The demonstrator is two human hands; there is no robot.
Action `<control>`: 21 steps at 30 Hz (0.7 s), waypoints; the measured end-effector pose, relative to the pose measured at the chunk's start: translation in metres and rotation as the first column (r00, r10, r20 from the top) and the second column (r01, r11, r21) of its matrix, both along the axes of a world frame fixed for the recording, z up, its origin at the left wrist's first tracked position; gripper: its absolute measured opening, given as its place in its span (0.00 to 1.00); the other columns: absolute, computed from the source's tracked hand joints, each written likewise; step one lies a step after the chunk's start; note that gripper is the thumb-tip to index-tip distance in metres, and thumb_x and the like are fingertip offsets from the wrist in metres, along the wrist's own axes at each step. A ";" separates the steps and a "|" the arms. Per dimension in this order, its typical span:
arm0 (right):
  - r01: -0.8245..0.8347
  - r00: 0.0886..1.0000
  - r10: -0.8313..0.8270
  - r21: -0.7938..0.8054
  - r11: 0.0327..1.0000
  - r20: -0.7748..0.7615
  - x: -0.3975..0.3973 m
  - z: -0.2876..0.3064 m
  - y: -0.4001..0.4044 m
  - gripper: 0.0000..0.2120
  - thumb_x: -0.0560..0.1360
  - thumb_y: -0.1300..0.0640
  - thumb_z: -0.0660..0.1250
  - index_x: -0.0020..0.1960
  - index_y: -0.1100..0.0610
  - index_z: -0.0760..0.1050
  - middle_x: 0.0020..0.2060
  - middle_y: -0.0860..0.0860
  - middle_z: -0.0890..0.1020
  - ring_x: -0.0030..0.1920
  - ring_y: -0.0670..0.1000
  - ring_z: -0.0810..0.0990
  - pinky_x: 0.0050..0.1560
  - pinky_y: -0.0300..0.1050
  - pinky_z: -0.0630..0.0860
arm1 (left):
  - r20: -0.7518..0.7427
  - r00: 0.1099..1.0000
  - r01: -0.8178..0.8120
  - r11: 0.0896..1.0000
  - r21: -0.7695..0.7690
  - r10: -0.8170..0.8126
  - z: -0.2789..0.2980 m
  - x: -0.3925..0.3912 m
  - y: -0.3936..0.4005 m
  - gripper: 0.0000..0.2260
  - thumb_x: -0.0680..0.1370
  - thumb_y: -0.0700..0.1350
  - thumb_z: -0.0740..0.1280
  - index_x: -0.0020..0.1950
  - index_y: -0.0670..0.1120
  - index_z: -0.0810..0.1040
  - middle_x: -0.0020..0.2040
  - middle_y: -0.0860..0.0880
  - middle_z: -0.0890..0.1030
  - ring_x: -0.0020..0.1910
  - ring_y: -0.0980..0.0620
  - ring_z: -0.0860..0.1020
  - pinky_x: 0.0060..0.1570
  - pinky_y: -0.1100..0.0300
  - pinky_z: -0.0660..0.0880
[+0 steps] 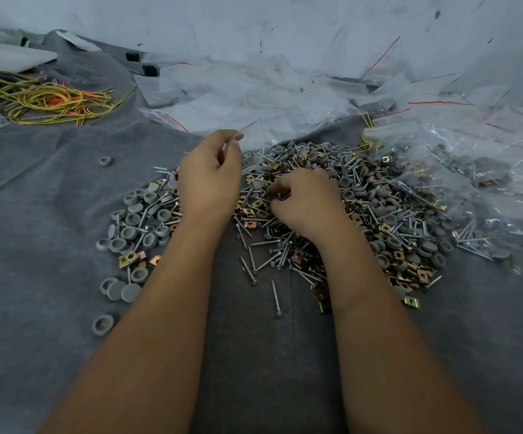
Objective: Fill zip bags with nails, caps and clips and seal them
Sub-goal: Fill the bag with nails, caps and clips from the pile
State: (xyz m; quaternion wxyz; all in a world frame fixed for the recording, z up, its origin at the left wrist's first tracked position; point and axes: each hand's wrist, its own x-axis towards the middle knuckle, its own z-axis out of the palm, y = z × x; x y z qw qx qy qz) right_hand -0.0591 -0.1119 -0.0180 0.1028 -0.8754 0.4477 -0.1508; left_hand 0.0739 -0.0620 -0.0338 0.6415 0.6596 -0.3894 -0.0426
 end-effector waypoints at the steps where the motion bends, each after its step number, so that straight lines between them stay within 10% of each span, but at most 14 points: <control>1: 0.014 1.000 -0.014 -0.008 1.000 0.008 0.000 0.000 0.000 0.10 0.75 0.51 0.66 0.53 0.47 0.82 0.50 0.50 0.81 0.58 0.57 0.72 0.59 0.52 0.71 | -0.005 1.000 0.008 1.000 0.020 -0.008 0.000 0.000 0.000 0.13 0.77 0.51 0.58 0.53 0.55 0.82 0.23 0.58 0.70 0.23 0.58 0.65 0.29 0.59 0.61; 13: 0.065 0.973 -0.069 0.025 0.998 0.221 0.001 -0.003 -0.004 0.06 0.76 0.57 0.67 0.48 0.49 0.82 0.45 0.49 0.83 0.54 0.56 0.78 0.58 0.56 0.74 | -0.027 0.996 0.094 0.971 0.221 -0.090 -0.005 0.000 -0.004 0.14 0.71 0.54 0.58 0.46 0.55 0.82 0.27 0.54 0.75 0.21 0.60 0.66 0.31 0.59 0.62; 21: 0.062 0.680 -0.161 0.162 0.985 0.716 0.000 0.006 -0.003 0.08 0.71 0.60 0.72 0.39 0.47 0.78 0.32 0.41 0.79 0.34 0.38 0.79 0.34 0.30 0.73 | 0.007 0.991 0.126 0.965 0.229 -0.131 -0.003 -0.001 -0.002 0.11 0.73 0.52 0.60 0.46 0.56 0.83 0.31 0.52 0.79 0.23 0.60 0.67 0.32 0.60 0.66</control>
